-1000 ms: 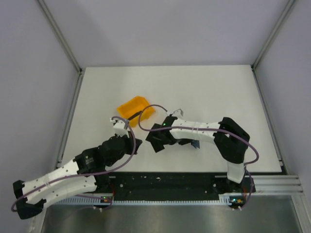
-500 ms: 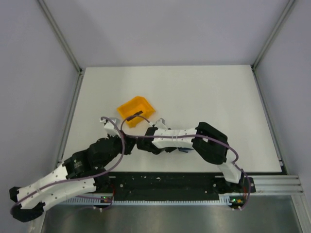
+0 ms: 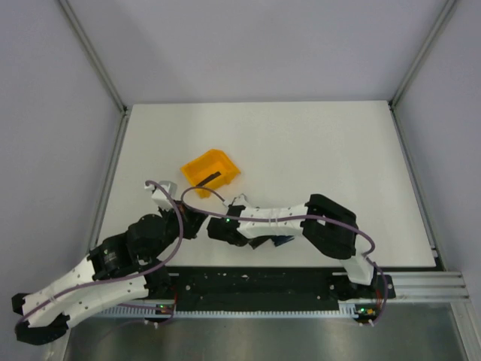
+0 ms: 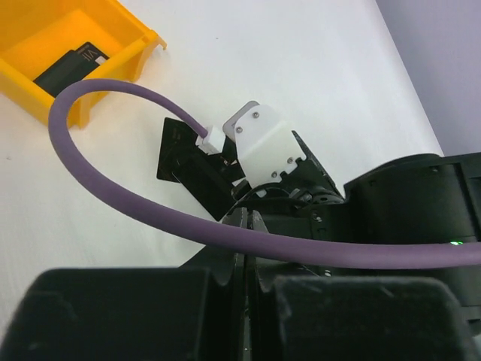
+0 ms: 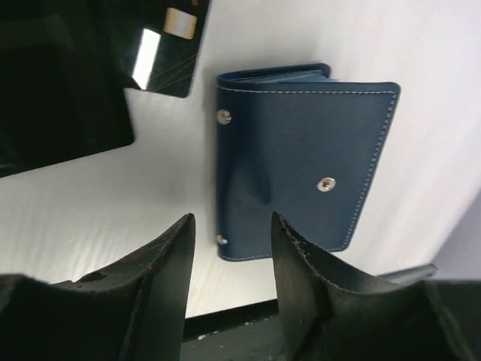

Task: Put the credit cards into the card holder
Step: Close the card holder at the center of the board.

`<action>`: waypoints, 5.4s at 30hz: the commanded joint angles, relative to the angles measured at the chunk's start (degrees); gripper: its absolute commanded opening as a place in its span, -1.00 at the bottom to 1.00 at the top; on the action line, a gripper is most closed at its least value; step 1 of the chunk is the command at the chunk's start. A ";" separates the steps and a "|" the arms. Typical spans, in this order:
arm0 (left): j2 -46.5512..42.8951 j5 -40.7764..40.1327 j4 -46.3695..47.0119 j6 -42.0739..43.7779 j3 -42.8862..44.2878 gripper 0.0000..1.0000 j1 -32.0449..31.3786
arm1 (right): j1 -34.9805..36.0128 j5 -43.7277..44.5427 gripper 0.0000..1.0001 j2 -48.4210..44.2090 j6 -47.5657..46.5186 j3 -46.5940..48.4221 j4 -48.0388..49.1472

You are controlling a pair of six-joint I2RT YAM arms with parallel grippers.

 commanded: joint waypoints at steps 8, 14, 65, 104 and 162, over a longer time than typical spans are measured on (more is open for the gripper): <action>-1.01 -4.03 -0.53 1.91 4.59 -1.00 0.17 | 1.59 -9.45 -0.06 -34.42 -8.66 -18.07 34.37; 6.18 1.84 8.16 4.63 3.36 -1.00 0.17 | -9.28 -6.88 -0.09 -49.63 2.48 -30.10 29.73; 52.34 15.56 37.09 6.48 1.25 -1.00 0.18 | -20.56 -20.43 -0.19 -58.63 -2.42 -59.39 56.52; 56.29 17.41 40.43 5.69 0.10 -1.00 0.26 | -20.65 -4.70 -0.11 -51.06 16.38 -60.09 60.04; 72.55 23.12 43.33 9.91 7.49 -1.00 6.68 | -25.48 -20.52 -0.04 -49.04 -3.83 -64.05 79.11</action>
